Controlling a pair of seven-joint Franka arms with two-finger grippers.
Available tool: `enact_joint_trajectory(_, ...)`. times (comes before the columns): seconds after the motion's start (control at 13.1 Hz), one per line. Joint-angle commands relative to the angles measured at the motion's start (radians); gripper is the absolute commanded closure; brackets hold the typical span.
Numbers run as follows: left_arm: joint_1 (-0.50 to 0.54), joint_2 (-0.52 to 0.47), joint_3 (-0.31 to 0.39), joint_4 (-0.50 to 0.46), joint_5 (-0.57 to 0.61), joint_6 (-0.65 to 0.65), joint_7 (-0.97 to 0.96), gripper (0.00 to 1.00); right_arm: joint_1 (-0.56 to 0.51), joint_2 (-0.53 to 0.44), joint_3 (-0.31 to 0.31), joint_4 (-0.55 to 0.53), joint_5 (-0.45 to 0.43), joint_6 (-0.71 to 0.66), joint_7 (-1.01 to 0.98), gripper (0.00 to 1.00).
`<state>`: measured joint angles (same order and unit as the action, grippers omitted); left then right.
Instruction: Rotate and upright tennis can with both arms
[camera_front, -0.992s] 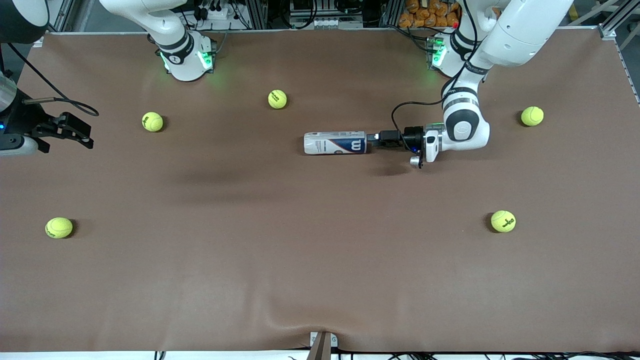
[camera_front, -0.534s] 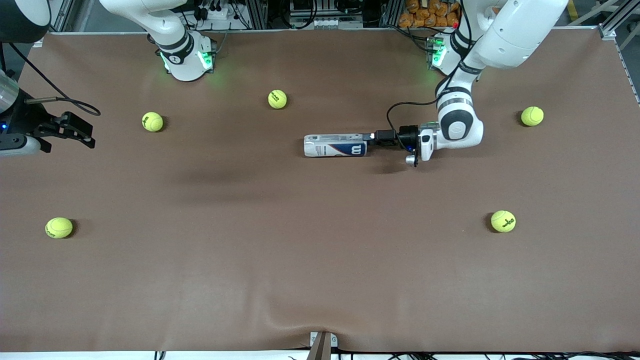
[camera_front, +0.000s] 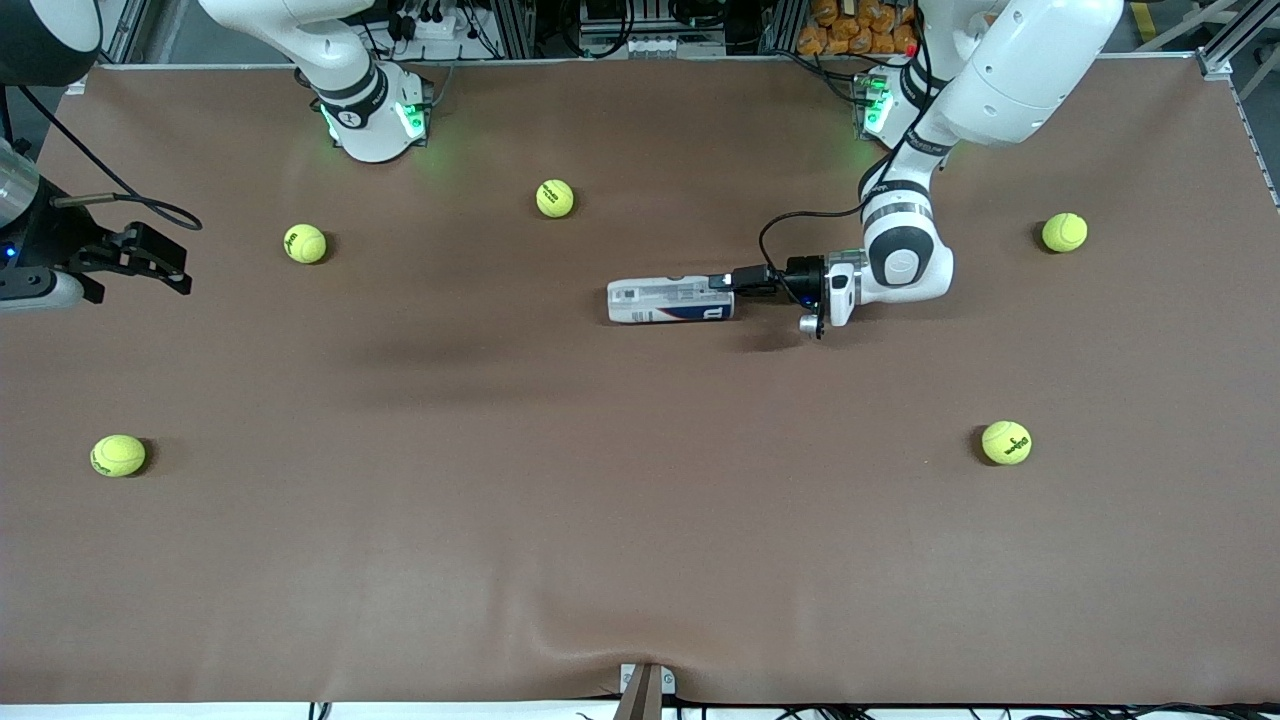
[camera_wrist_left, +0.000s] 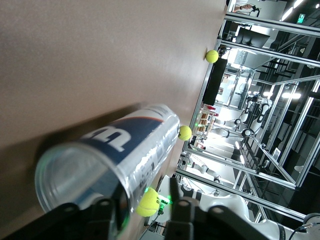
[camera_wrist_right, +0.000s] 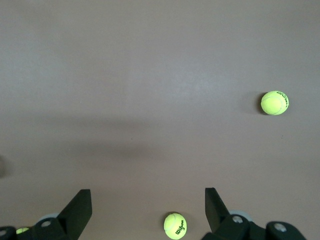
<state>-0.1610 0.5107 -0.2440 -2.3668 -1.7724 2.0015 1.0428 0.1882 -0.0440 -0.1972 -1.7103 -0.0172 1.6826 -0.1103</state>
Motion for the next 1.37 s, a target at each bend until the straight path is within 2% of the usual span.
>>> enact_joint_trajectory(0.0, 0.014, -0.020, -0.006, 0.007, -0.009, 0.010, 0.022, 1.00, -0.026, -0.017, 0.012, 0.009, 0.005, -0.020, -0.011, 0.00)
enact_joint_trajectory(0.23, 0.005, -0.038, -0.006, 0.038, -0.009, 0.010, -0.022, 1.00, -0.026, -0.014, 0.012, 0.012, 0.005, -0.018, -0.011, 0.00)
enact_joint_trajectory(0.69, -0.061, -0.145, -0.006, 0.095, 0.053, 0.051, -0.372, 1.00, -0.024, -0.013, 0.013, 0.012, 0.005, -0.017, -0.011, 0.00)
enact_joint_trajectory(0.92, -0.106, -0.222, -0.009, 0.161, 0.235, 0.150, -0.680, 1.00, -0.024, -0.011, 0.013, 0.012, 0.005, -0.014, -0.011, 0.00)
enact_joint_trajectory(1.14, -0.124, -0.253, -0.008, 0.201, 0.338, 0.186, -0.835, 1.00, -0.024, -0.011, 0.013, 0.012, 0.005, -0.015, -0.012, 0.00)
enact_joint_trajectory(1.3, -0.127, -0.270, -0.009, 0.253, 0.498, 0.189, -1.000, 1.00, -0.024, -0.011, 0.013, 0.011, 0.005, -0.018, -0.012, 0.00)
